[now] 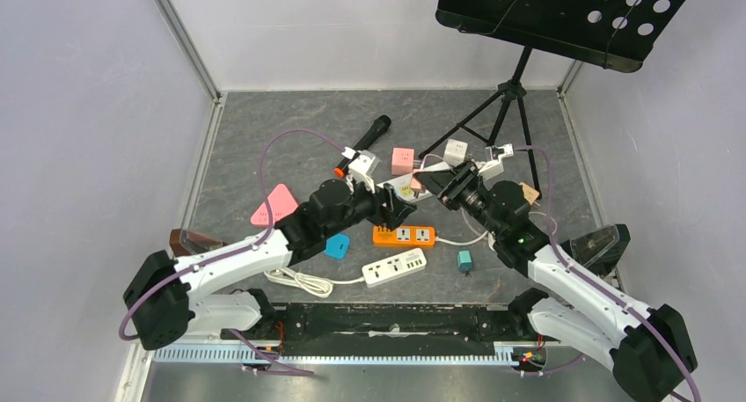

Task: Insert the plug
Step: Pick up the plug from the center of the board.

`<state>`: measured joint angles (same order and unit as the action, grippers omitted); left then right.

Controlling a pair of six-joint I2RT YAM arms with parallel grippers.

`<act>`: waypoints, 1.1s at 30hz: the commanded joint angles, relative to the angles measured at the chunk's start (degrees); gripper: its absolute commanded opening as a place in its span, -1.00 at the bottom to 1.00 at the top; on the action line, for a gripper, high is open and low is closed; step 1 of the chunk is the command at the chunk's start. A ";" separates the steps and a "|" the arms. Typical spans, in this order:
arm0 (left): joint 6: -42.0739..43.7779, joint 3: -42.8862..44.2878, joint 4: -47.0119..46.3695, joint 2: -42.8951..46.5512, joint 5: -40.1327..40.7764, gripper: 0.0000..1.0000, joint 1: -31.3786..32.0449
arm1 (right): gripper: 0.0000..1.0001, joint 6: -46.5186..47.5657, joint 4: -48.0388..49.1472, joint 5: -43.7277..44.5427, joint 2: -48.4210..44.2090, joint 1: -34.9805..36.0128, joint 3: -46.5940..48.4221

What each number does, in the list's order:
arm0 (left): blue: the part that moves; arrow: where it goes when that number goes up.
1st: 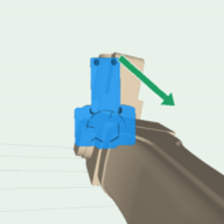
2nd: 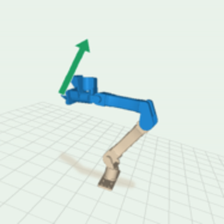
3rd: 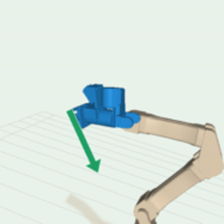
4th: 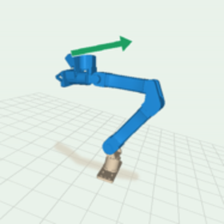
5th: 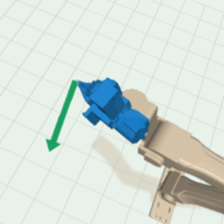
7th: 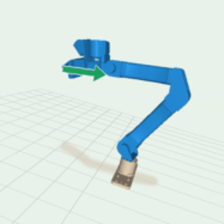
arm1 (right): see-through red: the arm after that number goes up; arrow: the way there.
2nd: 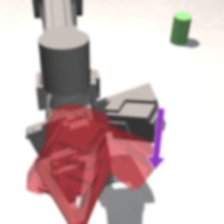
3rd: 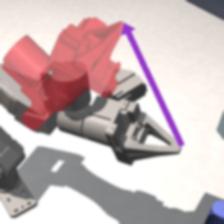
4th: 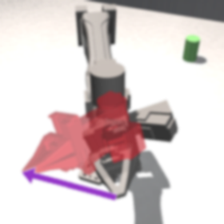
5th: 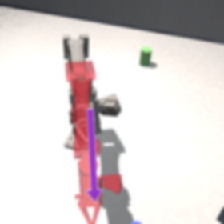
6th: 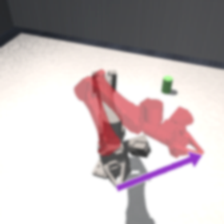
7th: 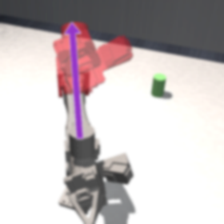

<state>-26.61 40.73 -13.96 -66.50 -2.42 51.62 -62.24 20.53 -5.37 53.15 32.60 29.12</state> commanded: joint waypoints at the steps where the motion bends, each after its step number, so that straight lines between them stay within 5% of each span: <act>1: 4.29 4.01 -10.02 -2.55 8.64 0.58 2.24 | -0.37 -7.02 2.96 4.79 -2.13 0.68 0.50; 14: 6.42 8.73 -17.16 -7.92 10.01 0.56 4.75 | -0.28 -10.55 1.33 5.97 -3.25 1.16 1.12; 21: 7.45 10.77 -15.92 -10.27 12.58 0.15 5.24 | -0.25 -11.50 0.49 5.54 -3.14 1.15 2.37; 33: 14.56 7.78 -18.68 -9.36 8.20 0.38 5.31 | -0.22 -17.78 -0.93 4.53 -4.86 1.08 2.02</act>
<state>-17.93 49.01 -27.68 -76.18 6.85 56.99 -76.31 18.09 2.31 50.26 32.86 29.12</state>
